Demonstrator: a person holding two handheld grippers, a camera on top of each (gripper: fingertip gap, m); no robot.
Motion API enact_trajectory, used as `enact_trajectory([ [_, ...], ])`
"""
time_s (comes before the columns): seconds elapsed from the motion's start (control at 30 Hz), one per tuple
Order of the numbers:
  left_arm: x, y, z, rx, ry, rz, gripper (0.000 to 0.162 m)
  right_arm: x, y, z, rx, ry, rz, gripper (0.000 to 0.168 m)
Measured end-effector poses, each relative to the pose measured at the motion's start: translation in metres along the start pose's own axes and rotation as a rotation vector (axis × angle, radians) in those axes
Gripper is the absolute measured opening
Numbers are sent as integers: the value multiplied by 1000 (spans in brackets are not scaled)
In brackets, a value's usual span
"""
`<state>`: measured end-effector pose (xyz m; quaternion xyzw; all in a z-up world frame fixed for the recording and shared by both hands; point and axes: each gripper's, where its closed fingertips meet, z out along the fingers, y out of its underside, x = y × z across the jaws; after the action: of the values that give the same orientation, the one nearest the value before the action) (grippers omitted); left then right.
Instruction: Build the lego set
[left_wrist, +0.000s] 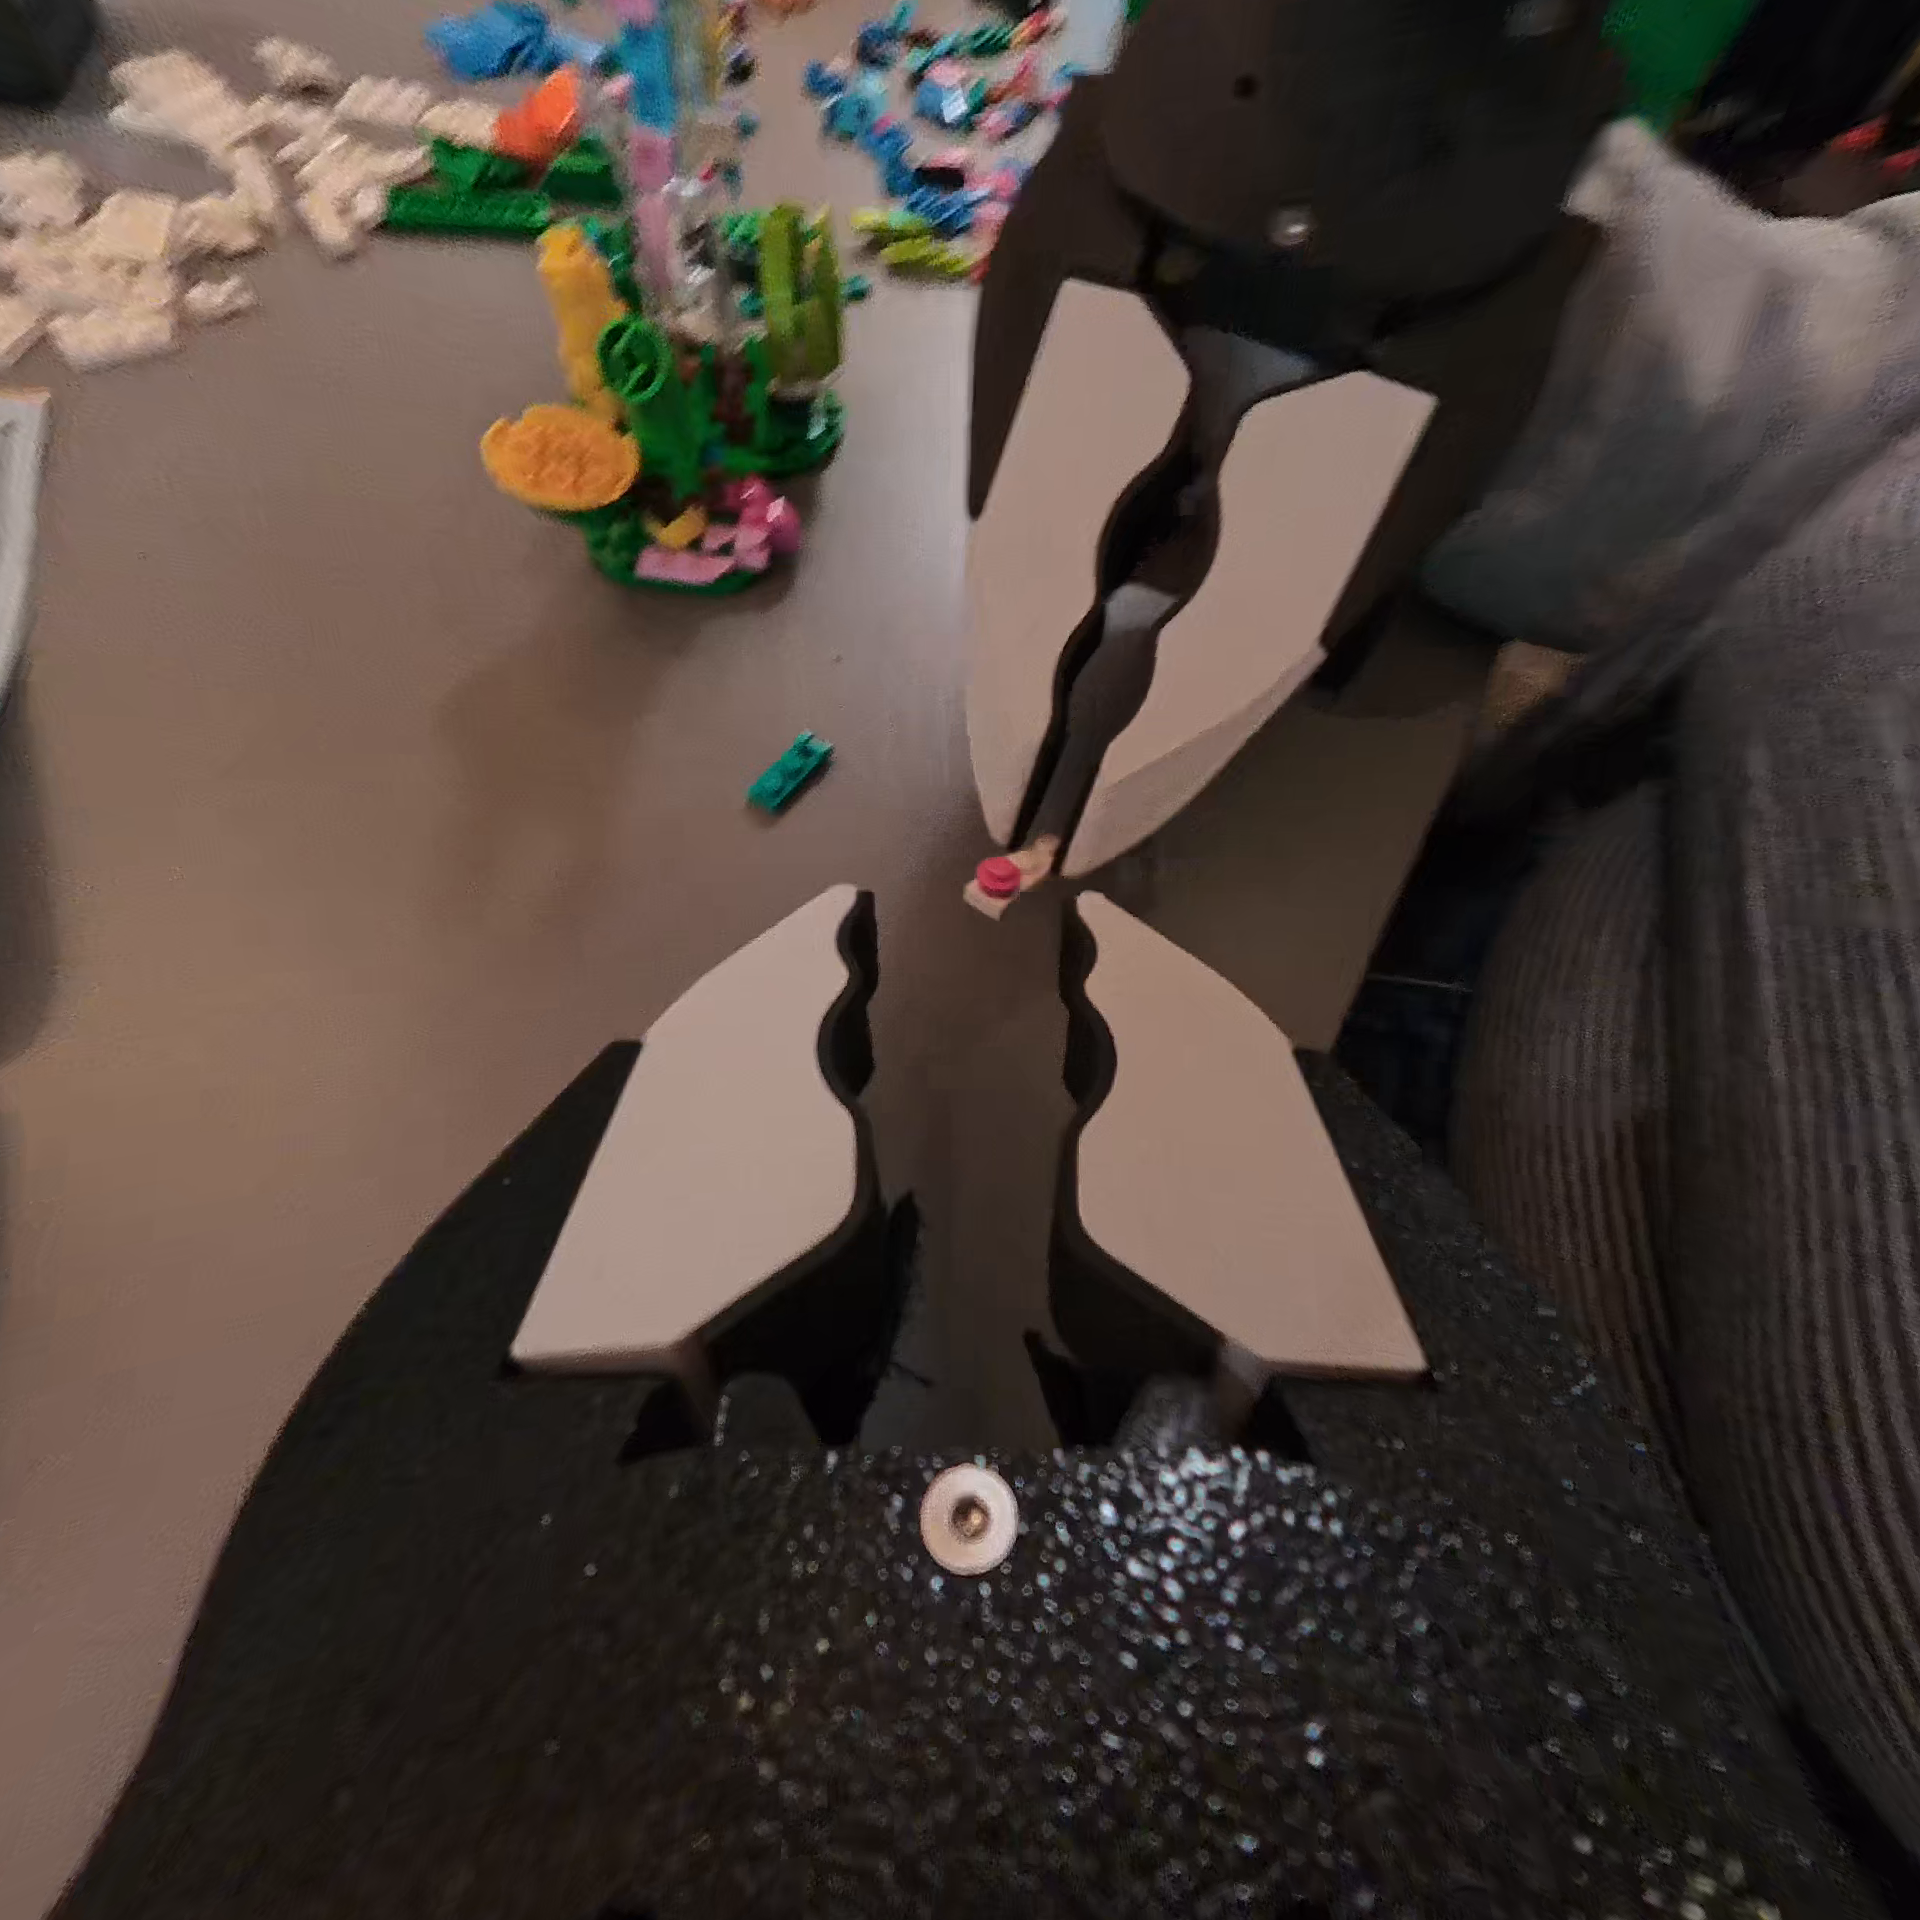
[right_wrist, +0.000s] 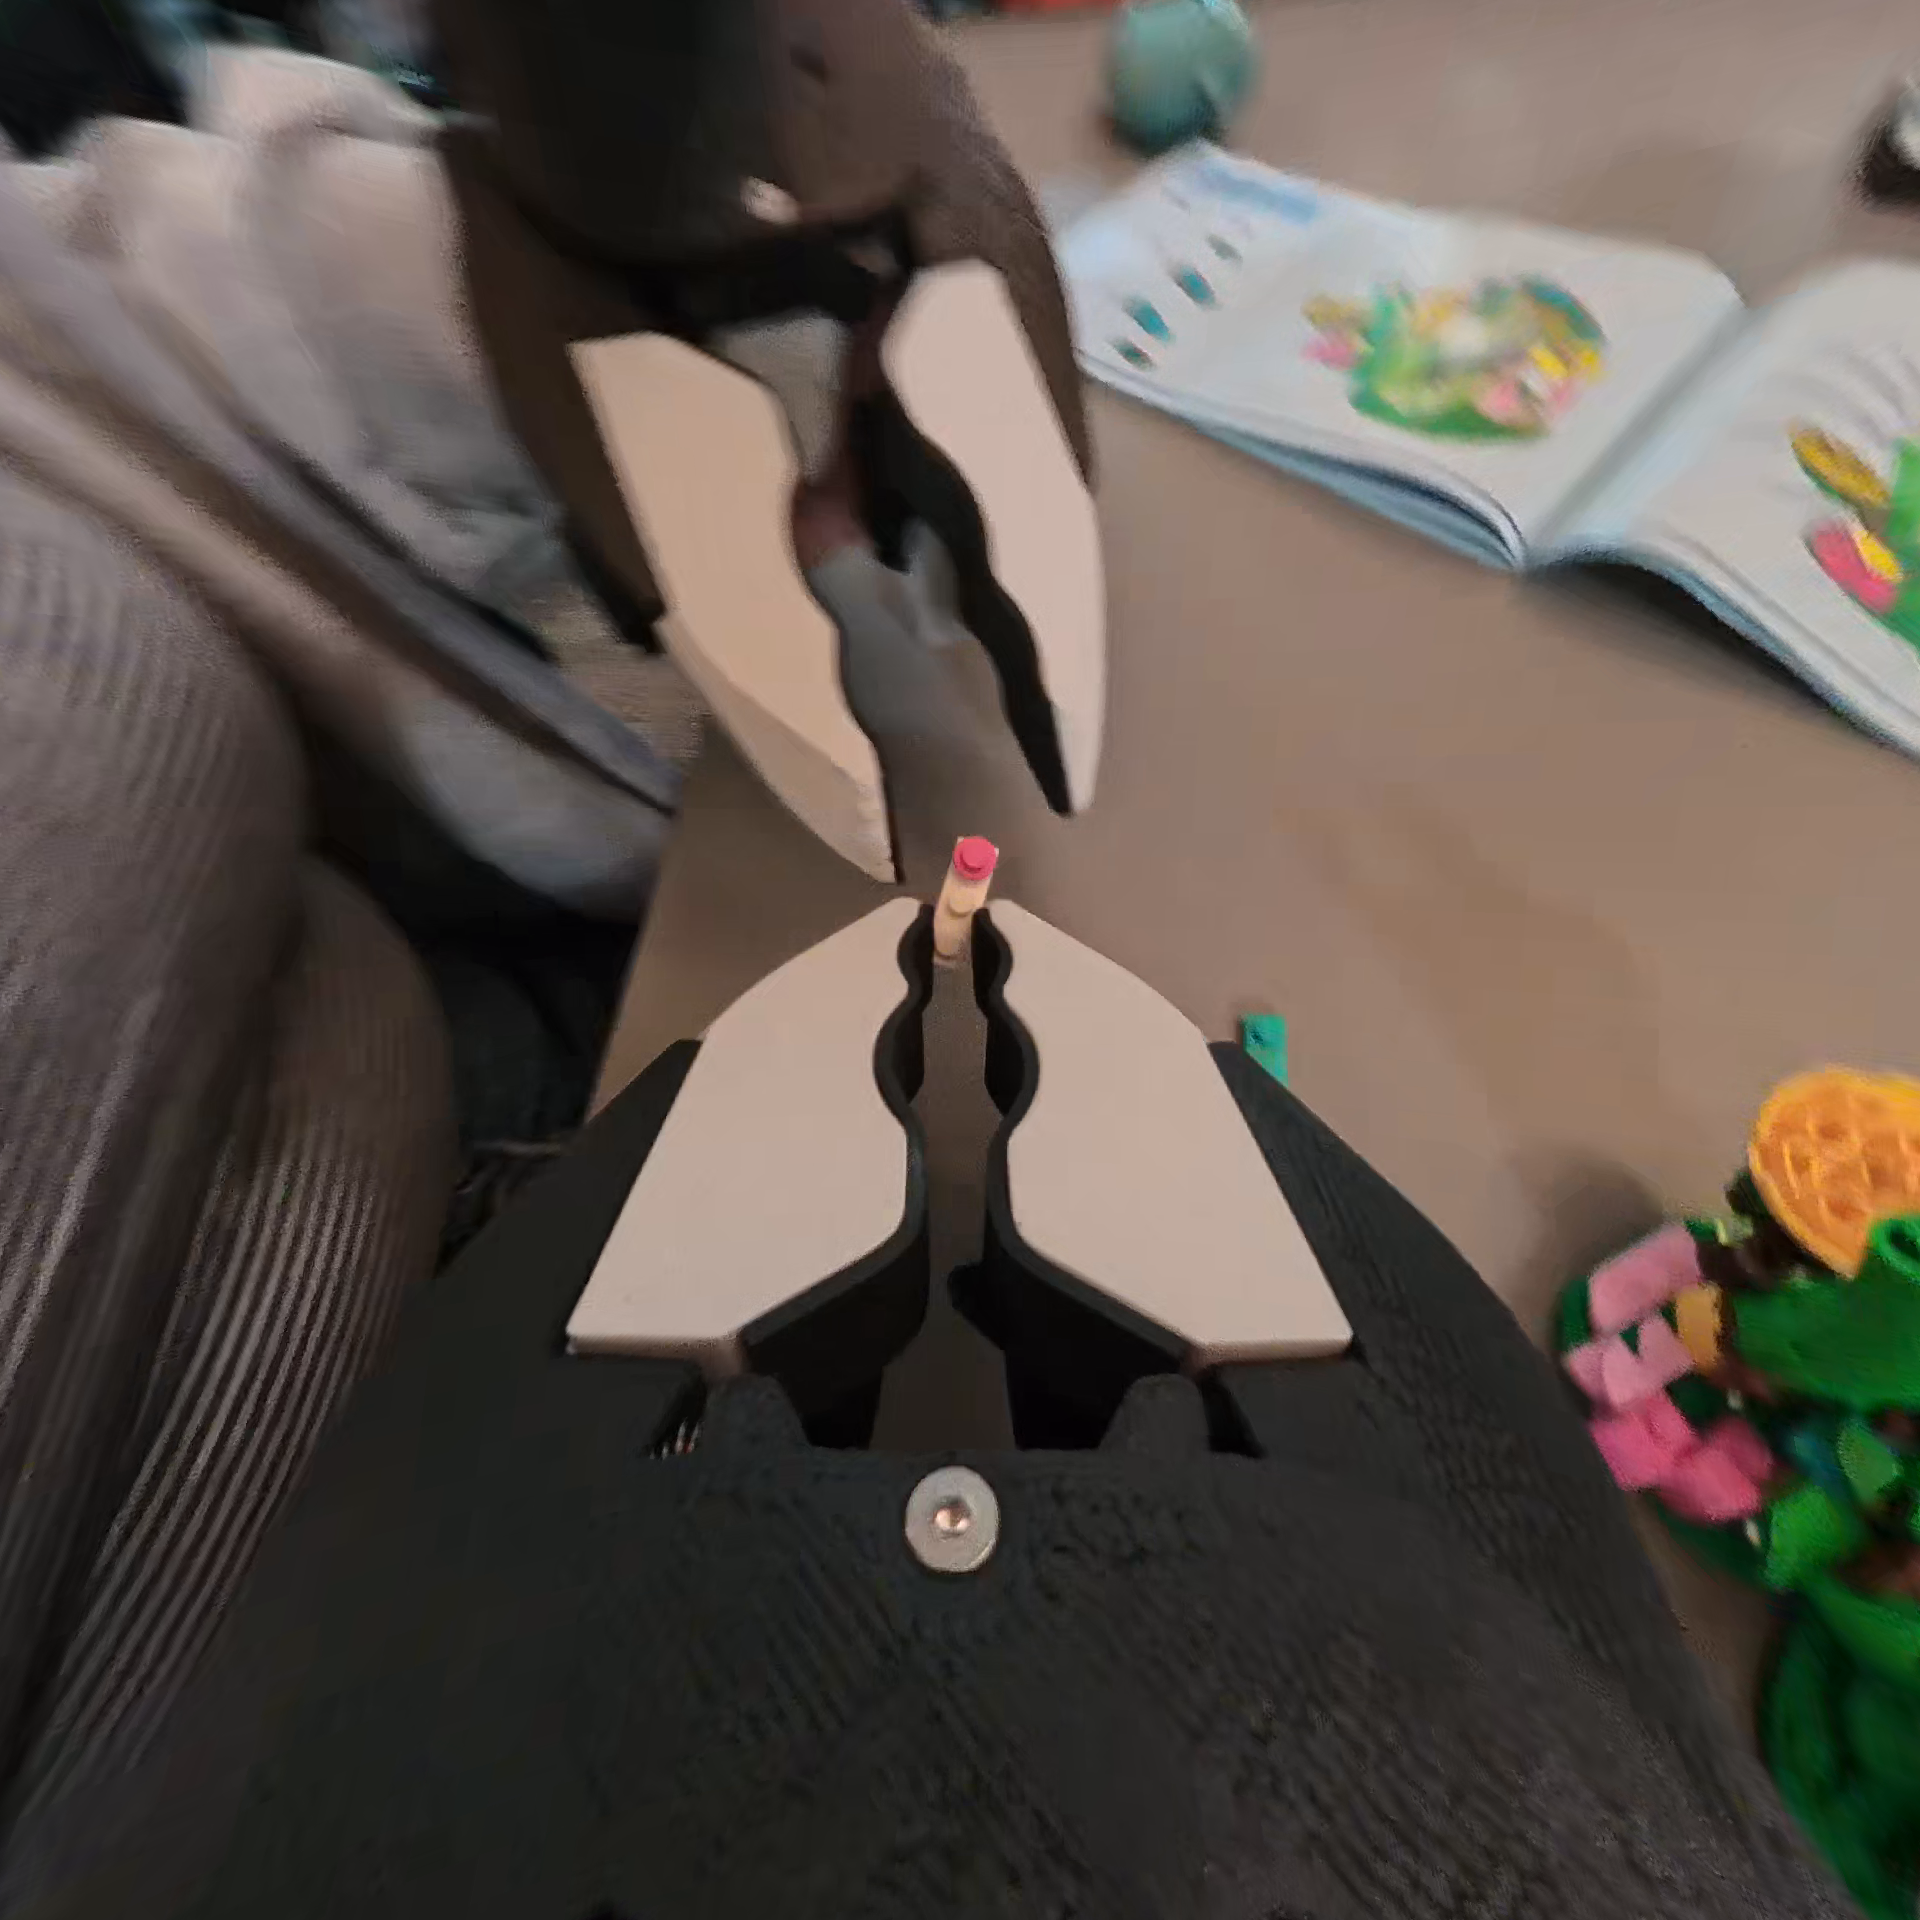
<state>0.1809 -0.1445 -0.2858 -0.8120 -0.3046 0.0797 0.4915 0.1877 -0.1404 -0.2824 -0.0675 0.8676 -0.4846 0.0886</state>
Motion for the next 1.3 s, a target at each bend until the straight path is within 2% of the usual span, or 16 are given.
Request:
enact_trajectory([
  [0.03,8,-3,0,26,54,17,33,-5,-3,-4,21,-31,-52,6],
  [0.13,25,-8,0,75,150,72,20,-12,-6,-11,29,-66,-133,6],
  [0.37,30,-10,-1,96,177,82,8,-20,-10,-14,57,-120,-178,6],
  [0.83,37,-8,3,99,205,116,6,-22,-5,-18,55,-114,-183,6],
  [1.07,29,-23,6,183,117,123,6,-1,-2,-63,102,66,-168,19],
  [1.17,27,-37,9,248,81,147,6,20,8,-102,128,231,-153,20],
  [1.3,20,-63,17,347,44,188,6,59,26,-175,170,518,-77,20],
])
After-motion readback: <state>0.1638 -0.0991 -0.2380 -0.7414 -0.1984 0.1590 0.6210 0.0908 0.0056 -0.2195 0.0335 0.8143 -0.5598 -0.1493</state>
